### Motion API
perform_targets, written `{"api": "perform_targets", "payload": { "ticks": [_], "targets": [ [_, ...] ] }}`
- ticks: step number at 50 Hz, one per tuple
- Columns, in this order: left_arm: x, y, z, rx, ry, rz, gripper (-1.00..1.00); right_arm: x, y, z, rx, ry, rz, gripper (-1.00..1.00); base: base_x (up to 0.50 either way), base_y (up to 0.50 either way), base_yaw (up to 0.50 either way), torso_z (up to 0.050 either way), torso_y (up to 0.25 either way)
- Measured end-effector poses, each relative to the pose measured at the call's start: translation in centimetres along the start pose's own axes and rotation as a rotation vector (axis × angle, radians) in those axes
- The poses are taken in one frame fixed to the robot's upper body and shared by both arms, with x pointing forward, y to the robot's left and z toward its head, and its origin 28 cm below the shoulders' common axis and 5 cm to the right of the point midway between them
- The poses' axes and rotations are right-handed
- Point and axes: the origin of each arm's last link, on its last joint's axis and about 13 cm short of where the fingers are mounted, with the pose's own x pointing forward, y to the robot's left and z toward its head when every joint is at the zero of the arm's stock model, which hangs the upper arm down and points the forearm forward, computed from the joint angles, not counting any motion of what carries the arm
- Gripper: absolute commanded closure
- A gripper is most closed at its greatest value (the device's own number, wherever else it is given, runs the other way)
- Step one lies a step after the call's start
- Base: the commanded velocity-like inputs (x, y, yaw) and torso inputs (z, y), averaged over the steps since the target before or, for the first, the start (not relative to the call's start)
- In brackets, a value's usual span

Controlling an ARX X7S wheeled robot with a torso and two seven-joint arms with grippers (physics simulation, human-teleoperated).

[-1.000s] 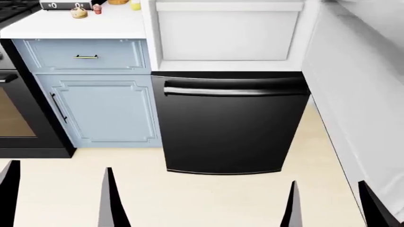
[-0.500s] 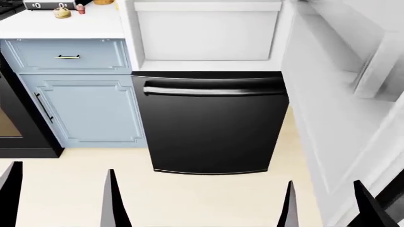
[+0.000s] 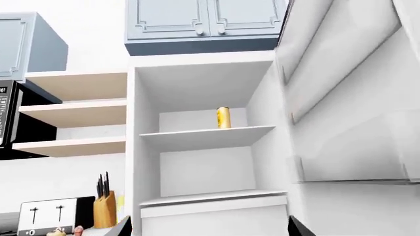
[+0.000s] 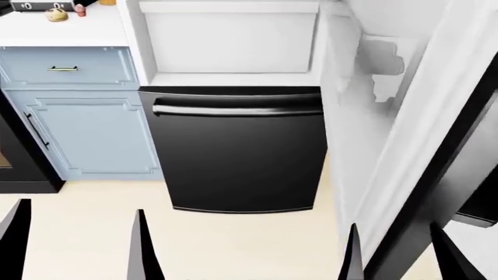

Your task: Close the fridge door

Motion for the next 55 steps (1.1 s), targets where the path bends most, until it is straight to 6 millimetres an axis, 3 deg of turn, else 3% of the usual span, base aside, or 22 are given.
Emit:
{"api": "perform_targets", "payload": {
  "ticks": [55],
  "targets": [
    [-0.06,-0.20,0.06,0.002,0.000,-0.016,-1.00,-0.02,0.16,0.02,0.012,-0.001,0.035,-1.00,-0.08,-0.35,0.00,0.000,0.000]
  ]
}}
